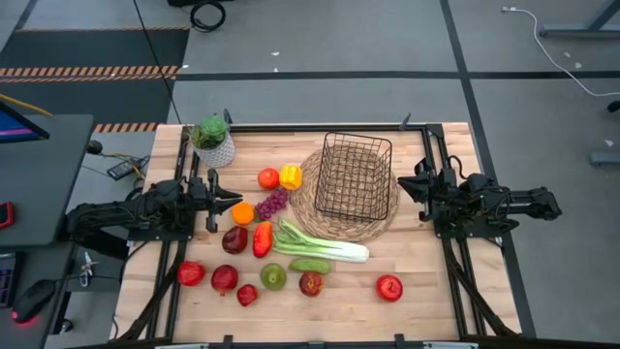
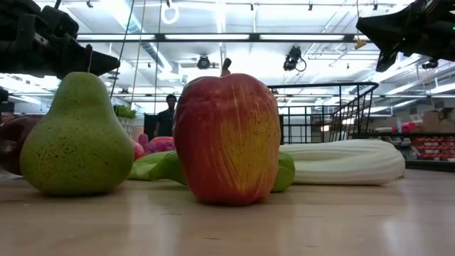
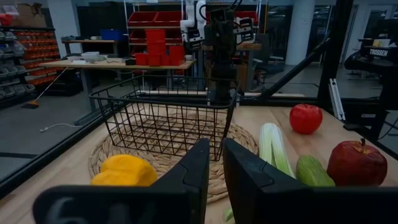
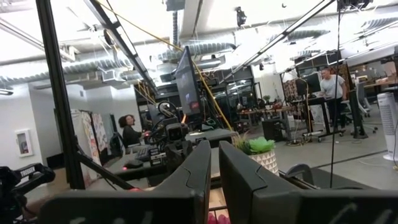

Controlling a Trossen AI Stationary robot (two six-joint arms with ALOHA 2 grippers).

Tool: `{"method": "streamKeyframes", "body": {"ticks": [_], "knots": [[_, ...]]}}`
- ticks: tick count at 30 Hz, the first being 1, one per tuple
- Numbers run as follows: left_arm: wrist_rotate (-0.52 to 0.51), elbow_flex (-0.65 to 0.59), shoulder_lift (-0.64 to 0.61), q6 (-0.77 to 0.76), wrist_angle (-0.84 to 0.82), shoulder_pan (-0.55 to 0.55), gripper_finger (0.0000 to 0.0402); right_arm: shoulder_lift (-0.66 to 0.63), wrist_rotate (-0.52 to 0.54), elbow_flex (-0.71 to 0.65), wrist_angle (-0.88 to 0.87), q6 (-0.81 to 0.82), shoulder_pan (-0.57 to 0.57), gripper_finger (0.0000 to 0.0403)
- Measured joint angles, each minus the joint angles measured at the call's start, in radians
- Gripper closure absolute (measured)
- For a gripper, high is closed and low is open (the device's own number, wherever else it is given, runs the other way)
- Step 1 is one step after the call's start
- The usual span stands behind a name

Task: Build produce basket
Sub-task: Put the apple into the wire basket

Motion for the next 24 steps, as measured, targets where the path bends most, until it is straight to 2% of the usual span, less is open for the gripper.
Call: {"method": "streamKeyframes", "body": {"ticks": [10,19,24], "knots": [[0.0,0.0,0.0,0.0,0.0,0.0,0.0351,0.0,0.0,0.0,0.015,0.0,0.0,0.0364],[0.0,0.0,0.0,0.0,0.0,0.0,0.0344,0.006,-0.007,0.0,0.119,0.086,0.0,0.0364],[0.0,0.0,0.0,0.0,0.003,0.0,0.0349,0.028,-0.025,0.041,0.163,0.078,0.0,0.0364]]}}
